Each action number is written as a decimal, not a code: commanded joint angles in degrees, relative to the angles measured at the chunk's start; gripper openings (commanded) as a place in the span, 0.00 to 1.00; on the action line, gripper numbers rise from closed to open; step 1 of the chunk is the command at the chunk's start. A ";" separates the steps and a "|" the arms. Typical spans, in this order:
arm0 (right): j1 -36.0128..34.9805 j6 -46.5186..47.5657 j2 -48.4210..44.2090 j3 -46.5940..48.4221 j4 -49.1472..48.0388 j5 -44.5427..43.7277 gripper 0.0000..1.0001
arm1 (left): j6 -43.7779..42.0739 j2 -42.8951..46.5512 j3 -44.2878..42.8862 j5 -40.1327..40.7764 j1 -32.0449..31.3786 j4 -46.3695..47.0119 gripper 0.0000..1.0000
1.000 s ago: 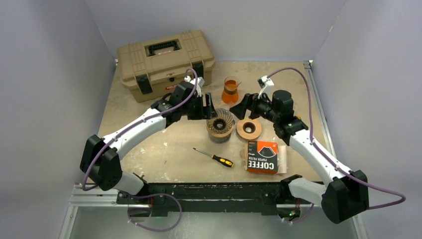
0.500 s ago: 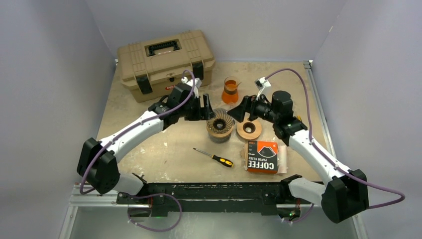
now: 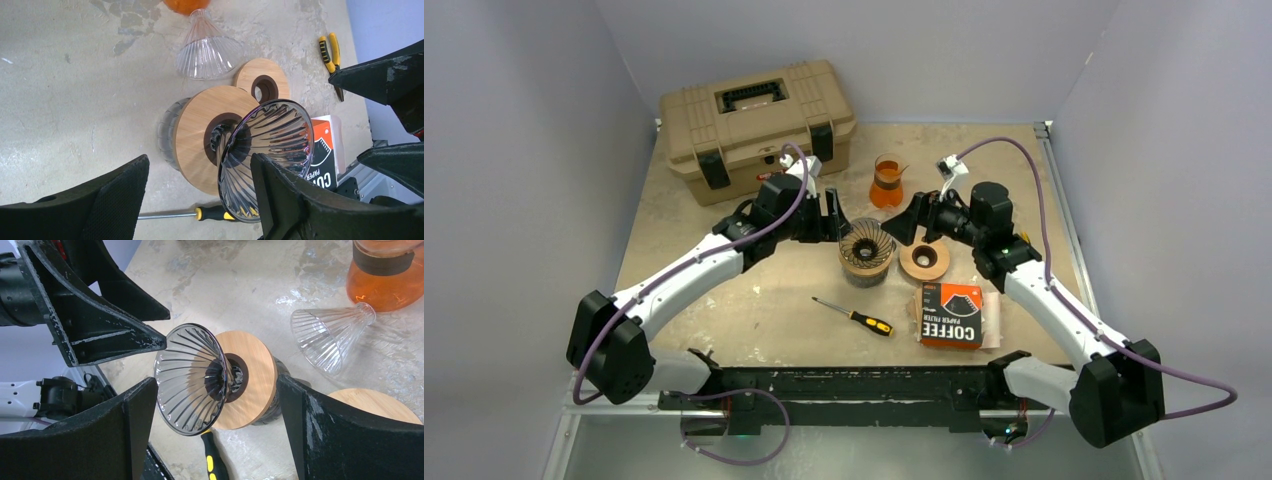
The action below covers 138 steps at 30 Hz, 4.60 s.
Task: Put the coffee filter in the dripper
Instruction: Place the coffee dripper in the dripper holder.
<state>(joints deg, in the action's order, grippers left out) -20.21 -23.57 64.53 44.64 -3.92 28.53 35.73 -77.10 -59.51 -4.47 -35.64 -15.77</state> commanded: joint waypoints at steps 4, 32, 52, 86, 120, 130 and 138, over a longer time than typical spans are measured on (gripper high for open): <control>0.17 0.91 0.33 -0.35 -2.23 2.39 0.91 | -1.60 1.58 1.94 -1.64 0.44 7.28 0.74; 0.11 4.23 10.83 2.86 -4.37 -1.54 0.78 | -1.28 -3.05 3.61 0.54 0.53 12.90 0.63; 0.09 4.06 16.47 6.90 -4.08 -3.78 0.71 | -1.91 -6.15 1.01 2.76 0.48 11.97 0.64; 0.09 4.72 15.35 6.77 -3.29 0.37 0.63 | -2.28 -4.37 1.83 1.35 0.55 12.35 0.60; 0.17 1.88 10.29 3.59 -2.55 4.34 0.63 | -0.52 4.11 7.38 -1.78 0.49 14.85 0.71; 0.17 1.52 12.22 3.93 -3.68 5.85 0.59 | -0.02 3.02 9.06 -2.09 0.50 14.87 0.63; 0.16 3.03 10.96 2.79 -2.20 3.94 0.51 | 0.59 3.12 10.26 -2.20 0.52 14.89 0.59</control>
<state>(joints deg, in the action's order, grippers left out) -20.18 -21.74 76.86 48.25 -5.58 32.91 35.44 -74.24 -49.93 -5.80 -35.62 -2.68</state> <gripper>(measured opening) 0.522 0.596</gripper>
